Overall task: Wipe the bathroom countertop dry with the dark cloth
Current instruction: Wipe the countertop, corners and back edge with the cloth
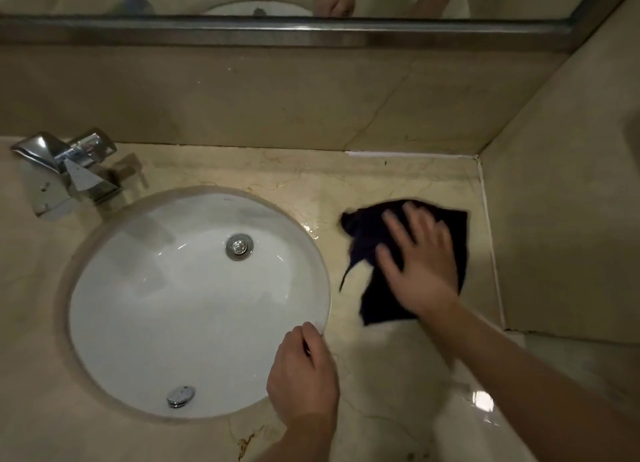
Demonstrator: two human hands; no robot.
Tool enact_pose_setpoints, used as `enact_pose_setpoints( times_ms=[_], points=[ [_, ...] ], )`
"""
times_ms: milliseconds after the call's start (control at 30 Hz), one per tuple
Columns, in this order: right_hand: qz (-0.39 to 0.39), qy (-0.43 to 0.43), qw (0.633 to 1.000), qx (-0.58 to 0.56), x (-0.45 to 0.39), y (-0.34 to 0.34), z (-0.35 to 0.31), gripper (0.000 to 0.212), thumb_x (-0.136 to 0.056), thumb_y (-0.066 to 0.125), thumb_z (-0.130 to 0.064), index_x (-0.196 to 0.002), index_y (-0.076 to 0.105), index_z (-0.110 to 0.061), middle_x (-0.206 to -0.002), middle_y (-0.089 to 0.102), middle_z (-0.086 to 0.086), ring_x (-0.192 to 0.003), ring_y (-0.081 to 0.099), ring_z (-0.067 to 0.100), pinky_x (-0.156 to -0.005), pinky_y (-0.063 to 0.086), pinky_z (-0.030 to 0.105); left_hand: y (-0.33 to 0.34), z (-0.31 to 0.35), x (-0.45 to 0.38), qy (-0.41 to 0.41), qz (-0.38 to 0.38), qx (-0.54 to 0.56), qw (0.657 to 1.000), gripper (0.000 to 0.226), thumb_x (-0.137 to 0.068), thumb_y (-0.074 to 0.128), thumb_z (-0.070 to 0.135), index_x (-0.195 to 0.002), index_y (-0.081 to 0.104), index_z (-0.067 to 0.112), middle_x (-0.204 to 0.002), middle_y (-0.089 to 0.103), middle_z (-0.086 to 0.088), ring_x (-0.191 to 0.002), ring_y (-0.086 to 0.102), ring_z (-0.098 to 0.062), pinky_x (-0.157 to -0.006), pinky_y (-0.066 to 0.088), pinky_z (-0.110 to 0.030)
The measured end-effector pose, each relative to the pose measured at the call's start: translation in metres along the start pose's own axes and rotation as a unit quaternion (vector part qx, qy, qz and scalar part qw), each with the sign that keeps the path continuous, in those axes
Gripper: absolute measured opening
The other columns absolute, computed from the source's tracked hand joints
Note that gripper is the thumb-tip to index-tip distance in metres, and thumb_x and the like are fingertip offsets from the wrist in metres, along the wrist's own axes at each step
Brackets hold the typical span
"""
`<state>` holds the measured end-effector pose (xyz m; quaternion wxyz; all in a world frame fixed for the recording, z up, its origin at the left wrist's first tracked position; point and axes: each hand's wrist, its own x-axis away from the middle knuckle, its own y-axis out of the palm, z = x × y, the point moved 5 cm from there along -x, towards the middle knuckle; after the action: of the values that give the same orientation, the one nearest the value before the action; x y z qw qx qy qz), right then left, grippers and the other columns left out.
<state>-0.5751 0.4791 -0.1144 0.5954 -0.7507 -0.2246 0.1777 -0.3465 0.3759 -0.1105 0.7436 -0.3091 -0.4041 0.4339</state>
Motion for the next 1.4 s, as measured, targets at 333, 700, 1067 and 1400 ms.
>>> enact_pose_setpoints(
  times_ms=[333,700,1067,1400],
  points=[
    [0.083,0.151,0.985,0.007,-0.088,-0.003,0.024,0.059,-0.103,0.026,-0.042,-0.156,0.032,-0.018,-0.162,0.029,0.016,-0.148,0.025,0.034,-0.122,0.014,0.051,0.003,-0.001,-0.002,0.018,0.001,0.005,1.0,0.044,-0.1,0.025,0.043,-0.065,0.046,0.026,-0.063,0.051,0.006,-0.061,0.051,-0.01,-0.059,0.041,-0.028],
    [0.053,-0.003,0.999,-0.007,-0.09,0.029,-0.134,0.056,-0.102,0.03,-0.039,-0.154,0.038,-0.02,-0.162,0.032,0.012,-0.149,0.027,0.032,-0.124,0.013,0.049,0.002,0.0,-0.004,0.032,0.044,0.015,0.998,0.041,-0.093,0.023,0.045,-0.061,0.043,0.028,-0.059,0.047,0.008,-0.058,0.047,-0.006,-0.053,0.028,-0.018],
    [0.112,0.095,0.989,-0.004,-0.07,-0.01,0.038,0.056,-0.101,0.034,-0.041,-0.151,0.044,-0.016,-0.157,0.039,0.017,-0.141,0.037,0.036,-0.118,0.026,0.051,0.001,-0.002,-0.003,0.03,0.022,0.019,0.999,0.042,-0.099,0.029,0.039,-0.064,0.048,0.026,-0.064,0.05,0.007,-0.063,0.05,-0.008,-0.057,0.035,-0.025],
    [0.081,0.145,0.986,0.017,-0.056,0.006,-0.031,0.059,-0.102,0.027,-0.041,-0.155,0.034,-0.018,-0.161,0.031,0.016,-0.146,0.026,0.035,-0.121,0.015,0.052,0.0,0.005,-0.013,0.112,0.03,0.013,0.993,0.03,-0.09,0.037,0.031,-0.06,0.045,0.031,-0.056,0.041,0.01,-0.048,0.041,-0.004,-0.046,0.019,-0.013]
  ],
)
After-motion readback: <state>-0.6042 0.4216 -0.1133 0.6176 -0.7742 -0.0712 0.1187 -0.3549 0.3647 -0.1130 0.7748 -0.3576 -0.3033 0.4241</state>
